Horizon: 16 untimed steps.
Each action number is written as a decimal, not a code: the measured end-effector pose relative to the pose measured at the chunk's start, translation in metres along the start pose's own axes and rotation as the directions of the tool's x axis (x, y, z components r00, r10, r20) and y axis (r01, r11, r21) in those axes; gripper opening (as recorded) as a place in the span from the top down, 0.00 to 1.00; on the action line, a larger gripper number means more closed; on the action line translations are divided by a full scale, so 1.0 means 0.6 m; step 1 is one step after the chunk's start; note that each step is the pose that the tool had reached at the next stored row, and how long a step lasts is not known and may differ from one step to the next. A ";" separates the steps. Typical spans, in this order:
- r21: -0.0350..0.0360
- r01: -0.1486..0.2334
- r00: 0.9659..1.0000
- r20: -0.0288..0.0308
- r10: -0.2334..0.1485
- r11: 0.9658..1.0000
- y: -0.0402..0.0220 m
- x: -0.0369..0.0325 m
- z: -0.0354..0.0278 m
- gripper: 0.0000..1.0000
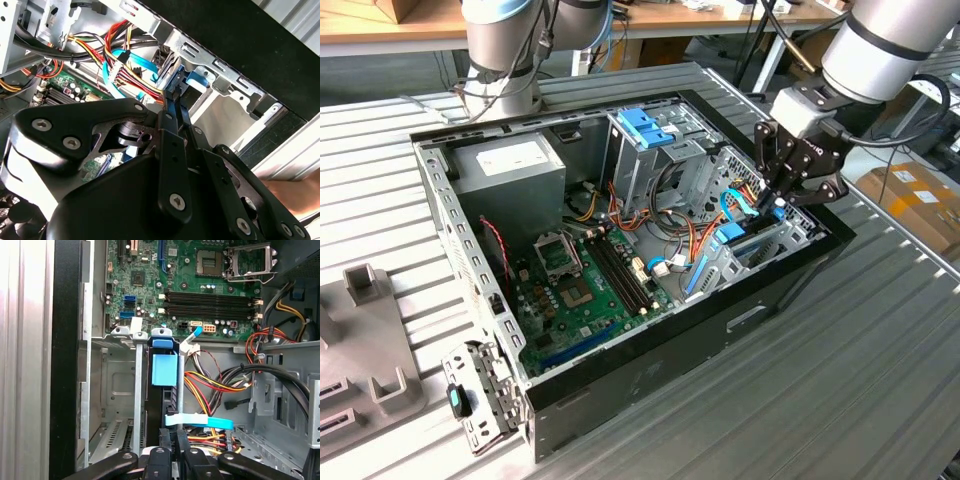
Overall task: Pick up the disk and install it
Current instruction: 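Insert the second disk wire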
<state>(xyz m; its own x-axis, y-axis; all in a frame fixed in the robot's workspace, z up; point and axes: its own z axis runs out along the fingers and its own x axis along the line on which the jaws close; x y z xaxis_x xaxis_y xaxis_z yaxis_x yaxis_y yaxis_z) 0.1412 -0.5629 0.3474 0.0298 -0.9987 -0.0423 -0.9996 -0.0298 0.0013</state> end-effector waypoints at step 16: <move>0.000 0.000 1.000 -0.001 0.000 1.000 0.000 0.000 0.002 0.84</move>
<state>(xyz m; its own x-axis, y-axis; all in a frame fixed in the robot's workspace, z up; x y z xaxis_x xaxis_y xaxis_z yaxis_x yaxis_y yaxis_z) 0.1412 -0.5630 0.3461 0.0297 -0.9987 -0.0414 -0.9996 -0.0298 0.0013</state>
